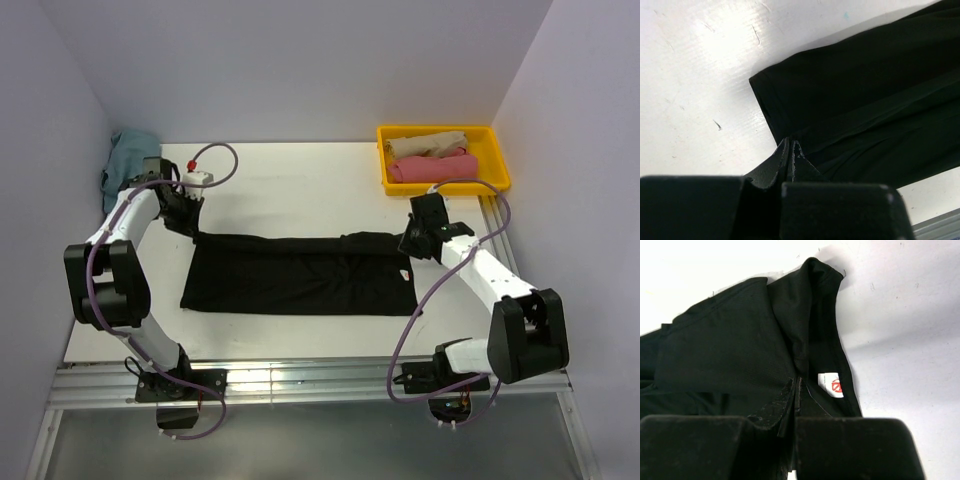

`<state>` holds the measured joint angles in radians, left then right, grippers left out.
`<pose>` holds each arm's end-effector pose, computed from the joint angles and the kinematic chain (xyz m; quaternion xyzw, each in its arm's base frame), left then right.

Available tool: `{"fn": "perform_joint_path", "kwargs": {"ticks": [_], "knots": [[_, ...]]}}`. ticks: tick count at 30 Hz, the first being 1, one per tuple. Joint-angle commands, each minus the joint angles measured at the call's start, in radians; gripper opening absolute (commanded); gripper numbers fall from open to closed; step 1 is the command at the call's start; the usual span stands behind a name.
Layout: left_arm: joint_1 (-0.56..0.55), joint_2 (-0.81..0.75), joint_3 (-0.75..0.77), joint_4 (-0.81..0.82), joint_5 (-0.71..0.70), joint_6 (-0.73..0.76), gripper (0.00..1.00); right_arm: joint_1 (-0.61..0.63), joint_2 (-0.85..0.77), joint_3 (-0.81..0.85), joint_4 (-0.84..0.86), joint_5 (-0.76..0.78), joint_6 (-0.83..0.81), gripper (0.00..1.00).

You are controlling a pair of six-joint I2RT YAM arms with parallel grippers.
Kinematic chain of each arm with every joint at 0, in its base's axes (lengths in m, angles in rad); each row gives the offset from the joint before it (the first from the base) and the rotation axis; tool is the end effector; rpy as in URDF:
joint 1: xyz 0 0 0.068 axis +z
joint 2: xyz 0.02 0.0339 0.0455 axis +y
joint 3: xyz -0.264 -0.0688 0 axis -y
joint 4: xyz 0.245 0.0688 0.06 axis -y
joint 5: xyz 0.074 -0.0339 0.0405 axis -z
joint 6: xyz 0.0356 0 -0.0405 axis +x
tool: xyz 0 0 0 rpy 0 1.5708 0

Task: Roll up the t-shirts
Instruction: Fold the tshirt

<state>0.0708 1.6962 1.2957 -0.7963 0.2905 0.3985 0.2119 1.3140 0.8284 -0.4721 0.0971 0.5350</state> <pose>0.3414 0.0140 0.2345 0.1851 0.9548 -0.0955 0.2120 0.2555 0.0514 0.2181 0.1676 0.9375 0.0669 0.2975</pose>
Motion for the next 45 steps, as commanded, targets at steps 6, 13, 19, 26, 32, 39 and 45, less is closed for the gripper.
{"fn": "perform_joint_path", "kwargs": {"ticks": [6, 13, 19, 26, 32, 39, 45], "knots": [[0.014, -0.035, 0.073, -0.012, 0.009, 0.0, 0.0, 0.006, -0.076, 0.067, -0.043, 0.016, 0.013, 0.0], [0.02, -0.032, 0.113, -0.032, 0.027, -0.006, 0.0, 0.007, -0.108, 0.103, -0.079, 0.02, 0.014, 0.0], [0.021, -0.061, 0.056, -0.037, 0.015, 0.025, 0.0, 0.012, -0.148, 0.042, -0.083, 0.02, 0.025, 0.0], [0.024, -0.09, -0.042, -0.052, -0.013, 0.063, 0.0, 0.026, -0.187, -0.084, -0.06, -0.01, 0.052, 0.0], [0.026, -0.069, -0.11, -0.053, 0.004, 0.076, 0.0, 0.037, -0.151, -0.147, -0.027, -0.019, 0.082, 0.02], [0.026, -0.069, -0.139, -0.049, 0.003, 0.083, 0.35, 0.047, -0.128, -0.16, -0.003, -0.031, 0.088, 0.43], [0.026, -0.07, -0.087, -0.057, -0.004, 0.069, 0.53, 0.046, -0.148, -0.112, -0.029, -0.025, 0.072, 0.55]]}}
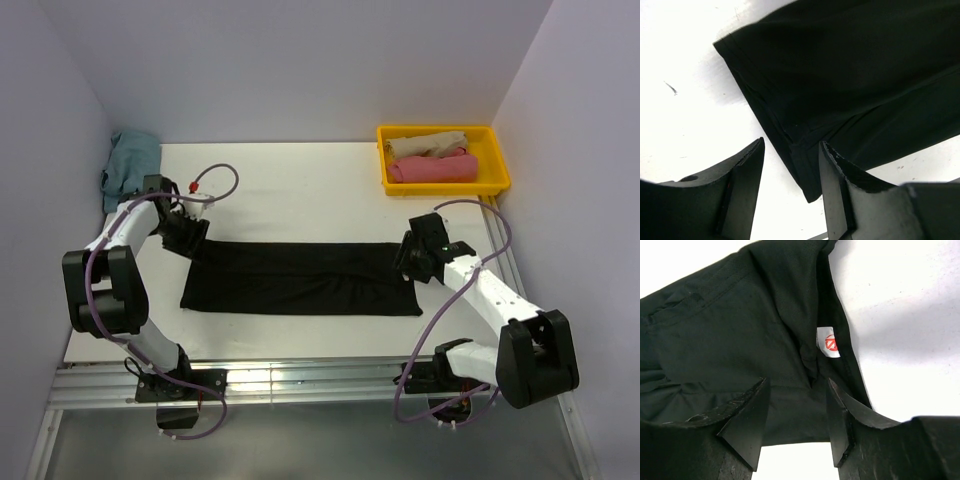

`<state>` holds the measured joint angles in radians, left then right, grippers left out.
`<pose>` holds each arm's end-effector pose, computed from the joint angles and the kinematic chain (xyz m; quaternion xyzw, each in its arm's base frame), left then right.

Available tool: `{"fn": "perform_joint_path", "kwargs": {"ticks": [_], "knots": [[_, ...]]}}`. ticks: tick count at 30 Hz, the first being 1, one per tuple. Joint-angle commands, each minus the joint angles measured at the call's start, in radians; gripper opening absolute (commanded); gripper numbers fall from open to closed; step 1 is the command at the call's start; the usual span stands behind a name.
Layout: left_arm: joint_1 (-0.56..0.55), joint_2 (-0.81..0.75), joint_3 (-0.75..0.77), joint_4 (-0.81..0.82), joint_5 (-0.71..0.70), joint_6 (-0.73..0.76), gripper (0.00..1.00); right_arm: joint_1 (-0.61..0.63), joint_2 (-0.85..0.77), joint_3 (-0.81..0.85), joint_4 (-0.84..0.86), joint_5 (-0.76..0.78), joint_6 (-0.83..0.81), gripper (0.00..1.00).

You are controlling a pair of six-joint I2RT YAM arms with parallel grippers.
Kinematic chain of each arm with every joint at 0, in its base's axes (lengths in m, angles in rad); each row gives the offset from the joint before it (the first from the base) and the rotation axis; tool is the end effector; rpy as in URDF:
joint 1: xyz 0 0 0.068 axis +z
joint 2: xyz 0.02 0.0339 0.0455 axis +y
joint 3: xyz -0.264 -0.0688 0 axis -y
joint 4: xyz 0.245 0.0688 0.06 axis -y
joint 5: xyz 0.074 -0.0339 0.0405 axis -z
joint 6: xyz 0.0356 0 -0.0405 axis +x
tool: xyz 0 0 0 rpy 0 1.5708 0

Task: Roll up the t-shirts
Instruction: Fold the tshirt

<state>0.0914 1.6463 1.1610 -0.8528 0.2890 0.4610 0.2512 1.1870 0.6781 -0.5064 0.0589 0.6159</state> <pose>0.3092 0.0181 0.2103 0.1970 0.9631 -0.1063 0.1495 0.2157 0.0532 0.1983 0.1823 0.9439 0.0894 0.2606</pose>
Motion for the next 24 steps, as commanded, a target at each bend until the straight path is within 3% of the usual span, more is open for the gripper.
{"fn": "perform_joint_path", "kwargs": {"ticks": [1, 4, 13, 24], "knots": [[0.005, -0.02, 0.057, 0.001, -0.005, -0.001, 0.53, 0.008, -0.021, 0.049, -0.001, 0.021, -0.015, 0.55], [0.007, -0.013, 0.107, -0.002, -0.001, -0.028, 0.53, -0.006, 0.014, 0.106, 0.003, 0.015, -0.034, 0.55], [0.005, 0.053, 0.284, -0.045, 0.039, -0.081, 0.52, -0.035, 0.334, 0.375, 0.032, -0.025, -0.084, 0.49], [0.002, 0.072, 0.289, -0.035, 0.052, -0.084, 0.5, -0.033, 0.513, 0.413, 0.068, -0.042, -0.094, 0.45]]}}
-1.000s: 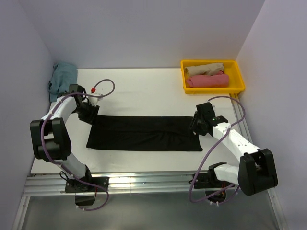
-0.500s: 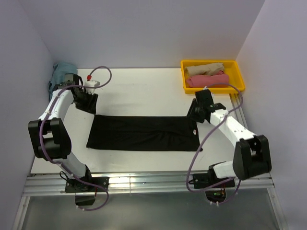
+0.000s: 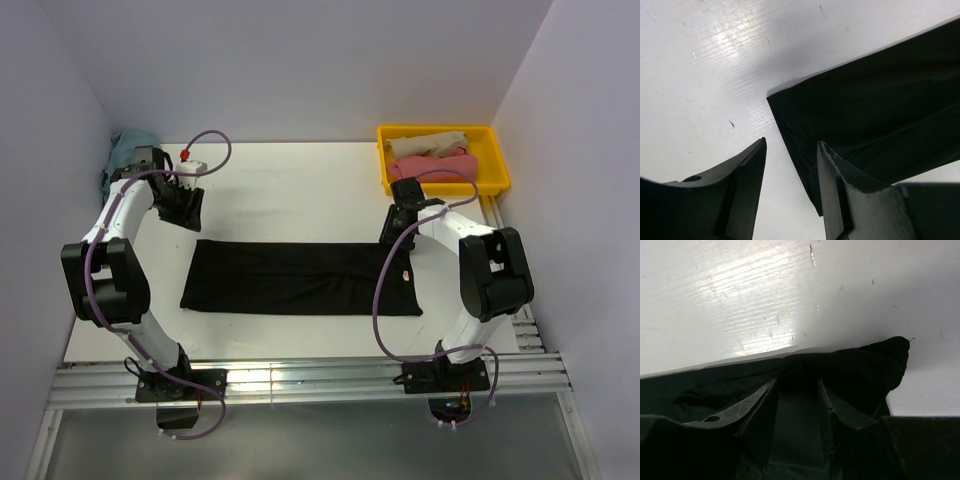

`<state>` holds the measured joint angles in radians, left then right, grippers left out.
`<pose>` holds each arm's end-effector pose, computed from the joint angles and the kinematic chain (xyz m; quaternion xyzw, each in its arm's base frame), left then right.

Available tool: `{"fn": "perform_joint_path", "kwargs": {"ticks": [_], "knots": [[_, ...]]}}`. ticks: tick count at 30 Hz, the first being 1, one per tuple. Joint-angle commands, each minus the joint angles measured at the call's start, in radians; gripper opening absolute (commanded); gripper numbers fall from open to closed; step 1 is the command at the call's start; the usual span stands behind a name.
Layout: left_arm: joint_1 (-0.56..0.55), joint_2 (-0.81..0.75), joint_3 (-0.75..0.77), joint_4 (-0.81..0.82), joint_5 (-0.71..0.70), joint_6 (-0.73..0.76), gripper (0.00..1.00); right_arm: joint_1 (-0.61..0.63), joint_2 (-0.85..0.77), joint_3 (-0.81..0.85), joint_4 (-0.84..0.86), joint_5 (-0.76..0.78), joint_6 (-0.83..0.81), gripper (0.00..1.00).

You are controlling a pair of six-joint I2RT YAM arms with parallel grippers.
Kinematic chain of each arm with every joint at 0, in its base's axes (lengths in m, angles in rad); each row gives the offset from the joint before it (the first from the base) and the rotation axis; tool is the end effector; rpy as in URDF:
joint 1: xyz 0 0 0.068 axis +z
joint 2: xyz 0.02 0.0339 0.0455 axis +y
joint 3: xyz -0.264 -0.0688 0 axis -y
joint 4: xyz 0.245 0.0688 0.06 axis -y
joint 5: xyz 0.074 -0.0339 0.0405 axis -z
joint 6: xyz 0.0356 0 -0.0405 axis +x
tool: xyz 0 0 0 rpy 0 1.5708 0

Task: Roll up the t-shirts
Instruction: Fold the tshirt

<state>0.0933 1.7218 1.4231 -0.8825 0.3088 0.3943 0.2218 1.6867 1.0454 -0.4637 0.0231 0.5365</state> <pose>0.3520 0.0221 0.2599 0.1748 0.9540 -0.1002 0.2220 0.3240 0.0722 0.1793 0.1551 0.9605 0.0750 0.2186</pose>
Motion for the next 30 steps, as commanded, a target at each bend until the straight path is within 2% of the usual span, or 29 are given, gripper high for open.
{"fn": "perform_joint_path", "kwargs": {"ticks": [1, 6, 12, 15, 19, 30], "knots": [[-0.001, -0.004, 0.027, -0.006, 0.033, -0.018, 0.5, -0.006, 0.016, 0.044, 0.031, -0.008, -0.012, 0.44], [-0.003, 0.001, 0.022, 0.001, 0.033, -0.018, 0.49, -0.006, 0.027, 0.042, 0.039, -0.012, -0.01, 0.38], [-0.003, -0.002, 0.014, 0.007, 0.029, -0.018, 0.49, -0.006, -0.001, 0.038, 0.039, -0.011, -0.009, 0.13], [-0.004, -0.002, 0.011, 0.008, 0.029, -0.018, 0.48, -0.006, -0.022, 0.035, 0.036, -0.012, -0.007, 0.05], [-0.004, -0.005, 0.008, 0.008, 0.027, -0.018, 0.48, -0.004, -0.096, -0.002, 0.031, -0.018, -0.001, 0.02], [-0.009, -0.011, 0.002, 0.001, 0.027, -0.018, 0.47, 0.01, -0.37, -0.199, 0.045, -0.094, 0.033, 0.01]]}}
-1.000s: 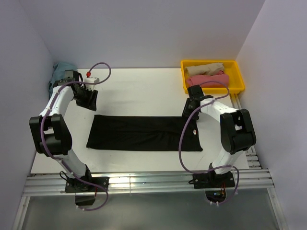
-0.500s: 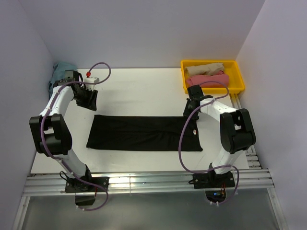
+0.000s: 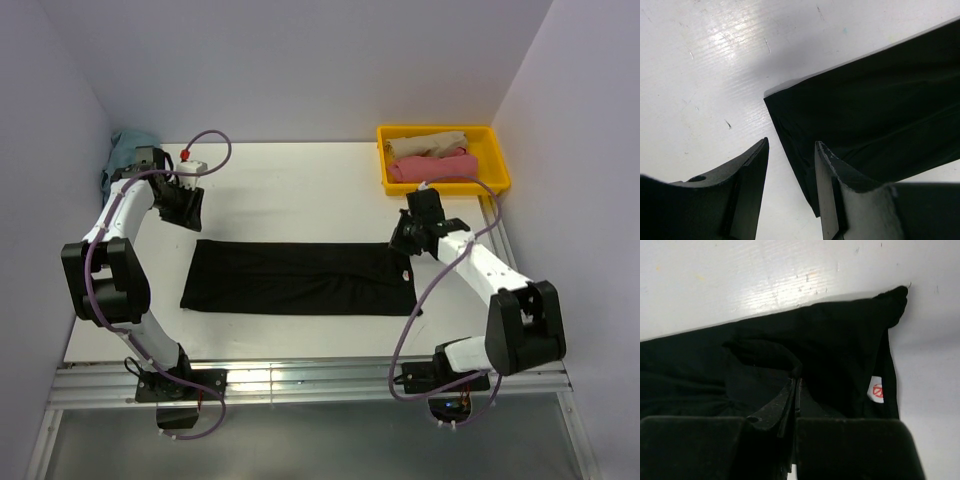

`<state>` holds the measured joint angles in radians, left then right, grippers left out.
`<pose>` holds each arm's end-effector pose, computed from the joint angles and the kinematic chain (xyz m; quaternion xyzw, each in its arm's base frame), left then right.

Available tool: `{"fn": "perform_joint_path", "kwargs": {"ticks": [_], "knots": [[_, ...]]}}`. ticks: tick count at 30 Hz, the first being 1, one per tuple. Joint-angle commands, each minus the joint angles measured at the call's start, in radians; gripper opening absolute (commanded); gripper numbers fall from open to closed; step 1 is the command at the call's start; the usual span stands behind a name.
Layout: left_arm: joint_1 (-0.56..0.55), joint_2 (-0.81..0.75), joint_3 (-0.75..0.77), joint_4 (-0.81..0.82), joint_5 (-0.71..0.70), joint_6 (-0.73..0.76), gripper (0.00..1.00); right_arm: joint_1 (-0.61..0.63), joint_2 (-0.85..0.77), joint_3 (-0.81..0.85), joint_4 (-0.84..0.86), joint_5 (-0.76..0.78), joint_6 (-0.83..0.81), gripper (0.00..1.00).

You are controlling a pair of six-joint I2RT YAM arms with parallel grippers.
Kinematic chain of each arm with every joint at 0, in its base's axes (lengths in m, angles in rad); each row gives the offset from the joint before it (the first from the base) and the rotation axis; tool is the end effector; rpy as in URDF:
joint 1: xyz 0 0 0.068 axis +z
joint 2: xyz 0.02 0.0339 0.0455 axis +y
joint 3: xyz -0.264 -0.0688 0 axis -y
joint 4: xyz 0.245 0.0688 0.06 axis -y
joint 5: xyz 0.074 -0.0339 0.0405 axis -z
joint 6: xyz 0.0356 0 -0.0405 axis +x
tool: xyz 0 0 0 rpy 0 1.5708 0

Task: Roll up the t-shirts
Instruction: Fold the tshirt

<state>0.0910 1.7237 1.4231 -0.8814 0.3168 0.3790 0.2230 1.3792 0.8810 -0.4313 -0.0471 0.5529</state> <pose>0.3524 0.0210 0.2594 0.1692 0.9545 -0.1061 0.2215 0.2719 0.0634 0.2205 0.1485 0.9371 0.1399 0.2832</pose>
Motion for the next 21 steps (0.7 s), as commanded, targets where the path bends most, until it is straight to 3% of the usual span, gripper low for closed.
{"fn": "perform_joint_path", "kwargs": {"ticks": [1, 9, 21], "knots": [[-0.008, -0.016, 0.002, -0.001, 0.021, -0.003, 0.47, 0.013, -0.1, -0.063, 0.006, -0.023, 0.019, 0.01], [-0.027, -0.035, -0.021, 0.001, 0.015, -0.003, 0.47, 0.093, -0.261, -0.23, 0.003, -0.02, 0.085, 0.01], [-0.037, -0.046, -0.041, 0.005, 0.008, -0.002, 0.46, 0.236, -0.351, -0.398, 0.02, 0.003, 0.203, 0.01]]}}
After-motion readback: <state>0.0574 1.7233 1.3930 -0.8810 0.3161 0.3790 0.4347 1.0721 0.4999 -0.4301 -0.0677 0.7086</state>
